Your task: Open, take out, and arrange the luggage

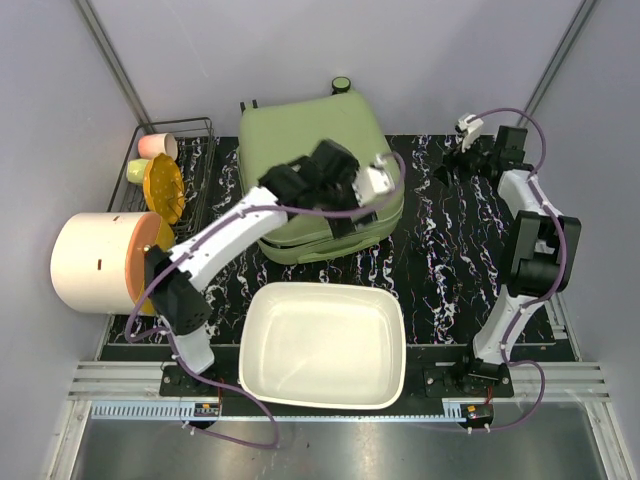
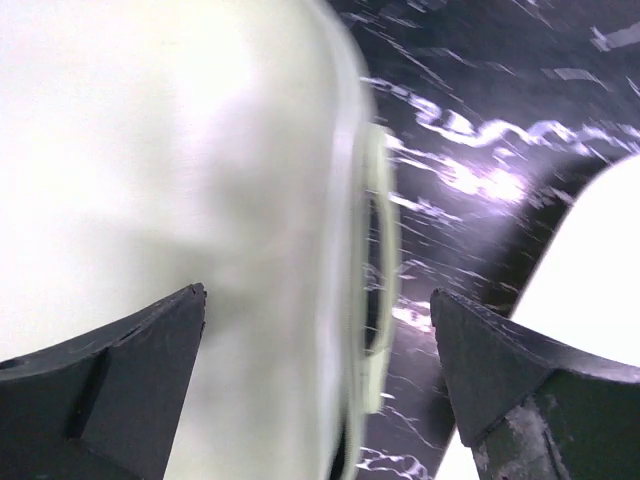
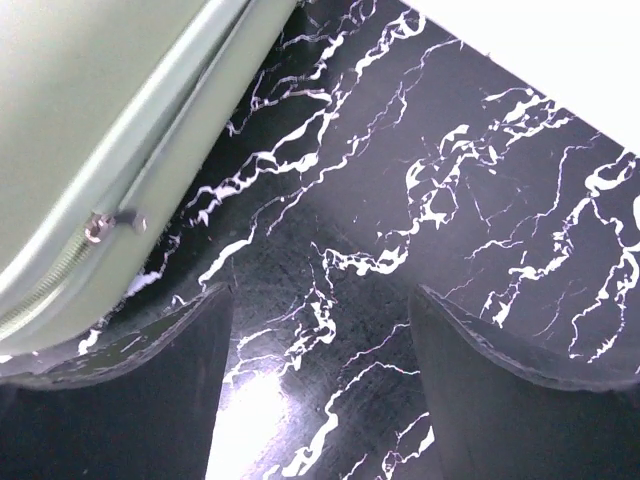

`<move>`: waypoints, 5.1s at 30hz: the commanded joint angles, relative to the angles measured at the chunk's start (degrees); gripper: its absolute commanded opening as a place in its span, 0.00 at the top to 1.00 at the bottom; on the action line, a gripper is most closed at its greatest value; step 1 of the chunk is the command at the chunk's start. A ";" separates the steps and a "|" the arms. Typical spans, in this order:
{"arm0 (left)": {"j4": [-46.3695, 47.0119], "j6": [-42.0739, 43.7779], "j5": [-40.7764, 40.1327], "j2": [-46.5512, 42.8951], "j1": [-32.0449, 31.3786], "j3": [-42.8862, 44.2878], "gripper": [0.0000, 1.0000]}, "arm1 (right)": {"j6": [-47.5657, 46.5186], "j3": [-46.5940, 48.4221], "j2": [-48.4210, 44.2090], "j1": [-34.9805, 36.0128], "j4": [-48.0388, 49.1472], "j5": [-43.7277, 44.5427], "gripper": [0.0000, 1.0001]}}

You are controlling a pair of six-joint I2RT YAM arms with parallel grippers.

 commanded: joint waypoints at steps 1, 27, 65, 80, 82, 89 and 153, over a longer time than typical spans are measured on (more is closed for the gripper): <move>2.39 -8.33 5.12 -4.06 12.15 8.14 0.01 | 8.23 5.58 -5.20 0.64 -6.24 3.06 0.20; 11.79 -38.14 23.87 -1.35 51.29 -2.49 0.05 | -16.71 -24.38 -34.12 48.17 -26.40 10.18 0.28; 23.75 -48.08 43.74 29.41 39.36 15.18 0.06 | 8.34 -11.56 -36.58 32.91 -15.92 22.65 0.14; 46.69 -72.70 31.26 24.16 27.55 3.42 0.08 | -3.08 -24.55 -40.36 27.02 -22.35 33.82 0.12; 47.74 -72.08 30.82 20.40 29.48 -1.32 0.07 | -5.80 -25.09 -40.62 23.42 -23.05 34.08 0.12; 40.45 -60.58 31.16 12.11 33.71 -14.15 0.07 | -13.89 -24.48 -37.99 11.55 -23.58 35.75 0.13; 42.03 -57.66 24.40 17.82 17.89 13.16 0.01 | -8.70 1.63 -33.59 40.00 -19.01 44.36 0.00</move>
